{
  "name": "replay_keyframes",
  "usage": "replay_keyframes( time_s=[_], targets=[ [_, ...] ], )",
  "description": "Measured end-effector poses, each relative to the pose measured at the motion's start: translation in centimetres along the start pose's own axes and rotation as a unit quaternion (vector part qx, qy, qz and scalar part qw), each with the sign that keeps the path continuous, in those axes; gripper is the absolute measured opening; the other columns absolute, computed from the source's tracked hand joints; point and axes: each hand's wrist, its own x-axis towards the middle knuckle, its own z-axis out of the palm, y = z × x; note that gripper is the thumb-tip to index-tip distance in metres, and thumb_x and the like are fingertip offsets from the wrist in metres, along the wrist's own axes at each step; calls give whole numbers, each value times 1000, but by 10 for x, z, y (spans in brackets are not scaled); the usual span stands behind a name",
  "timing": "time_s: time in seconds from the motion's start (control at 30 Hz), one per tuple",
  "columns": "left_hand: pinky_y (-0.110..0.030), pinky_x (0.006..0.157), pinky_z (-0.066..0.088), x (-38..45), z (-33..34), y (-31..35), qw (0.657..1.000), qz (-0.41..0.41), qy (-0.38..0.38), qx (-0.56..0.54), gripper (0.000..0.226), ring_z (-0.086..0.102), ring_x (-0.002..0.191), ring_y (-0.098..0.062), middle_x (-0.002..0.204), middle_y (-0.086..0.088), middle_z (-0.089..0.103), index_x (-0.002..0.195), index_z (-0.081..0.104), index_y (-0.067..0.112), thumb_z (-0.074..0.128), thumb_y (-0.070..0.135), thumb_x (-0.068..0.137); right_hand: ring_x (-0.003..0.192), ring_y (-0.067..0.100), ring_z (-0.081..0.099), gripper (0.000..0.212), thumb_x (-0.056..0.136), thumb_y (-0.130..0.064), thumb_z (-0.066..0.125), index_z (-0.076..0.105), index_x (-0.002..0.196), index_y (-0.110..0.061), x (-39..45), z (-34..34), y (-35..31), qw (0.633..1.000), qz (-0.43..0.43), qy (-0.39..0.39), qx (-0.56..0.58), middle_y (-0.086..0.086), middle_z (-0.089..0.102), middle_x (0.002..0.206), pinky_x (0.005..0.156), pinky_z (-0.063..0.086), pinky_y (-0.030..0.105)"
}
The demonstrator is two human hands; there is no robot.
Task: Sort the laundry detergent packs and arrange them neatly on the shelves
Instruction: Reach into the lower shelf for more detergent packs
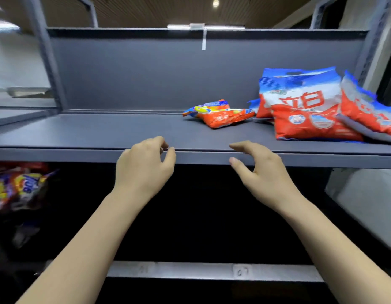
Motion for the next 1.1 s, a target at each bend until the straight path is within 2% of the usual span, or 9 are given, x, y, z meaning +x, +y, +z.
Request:
replay_keyframes(
  time_s=[0.33, 0.47, 0.67, 0.77, 0.9, 1.1],
  targets=[
    [-33, 77, 46, -61, -69, -138, 997, -58, -25, 50, 23, 62, 87, -19, 93, 6, 68, 99, 64, 23, 48, 39, 91, 115, 12, 52, 34, 91, -32, 56, 57, 124, -26, -27, 108, -106, 996, -32, -81, 4, -8, 61, 120, 101, 39, 36],
    [-32, 72, 45, -84, -100, -190, 994, -82, -25, 61, 22, 60, 80, -15, 87, 8, 66, 98, 63, 24, 48, 39, 91, 116, 9, 50, 34, 92, -35, 54, 55, 125, -29, -39, 150, -148, 993, -41, -111, 19, -12, 60, 121, 102, 38, 32],
    [-30, 69, 45, -122, -140, -266, 983, -162, -17, 83, 20, 58, 77, -11, 89, 11, 65, 99, 61, 28, 47, 41, 92, 118, 3, 47, 35, 94, -39, 50, 51, 128, -33, -56, 211, -210, 981, -81, -170, 40, -18, 55, 125, 102, 36, 27],
    [-29, 63, 39, -137, -157, -299, 975, -195, -15, 104, 20, 54, 71, -10, 81, 11, 63, 98, 60, 28, 47, 42, 92, 120, 2, 45, 37, 94, -41, 48, 49, 131, -34, -60, 239, -238, 973, -107, -201, 44, -20, 53, 128, 103, 35, 26],
    [-29, 64, 38, -150, -177, -341, 962, -242, -6, 122, 18, 51, 68, -10, 76, 12, 59, 98, 60, 28, 48, 40, 92, 119, 2, 45, 38, 95, -43, 47, 47, 132, -35, -59, 278, -271, 962, -138, -230, 54, -19, 53, 128, 103, 35, 26],
    [-29, 67, 40, -158, -198, -408, 944, -290, 4, 160, 23, 56, 76, -12, 89, 10, 66, 105, 60, 27, 47, 41, 92, 120, 1, 44, 38, 95, -43, 46, 48, 132, -34, -49, 344, -318, 945, -176, -264, 77, -20, 52, 130, 101, 34, 22]
  ],
)
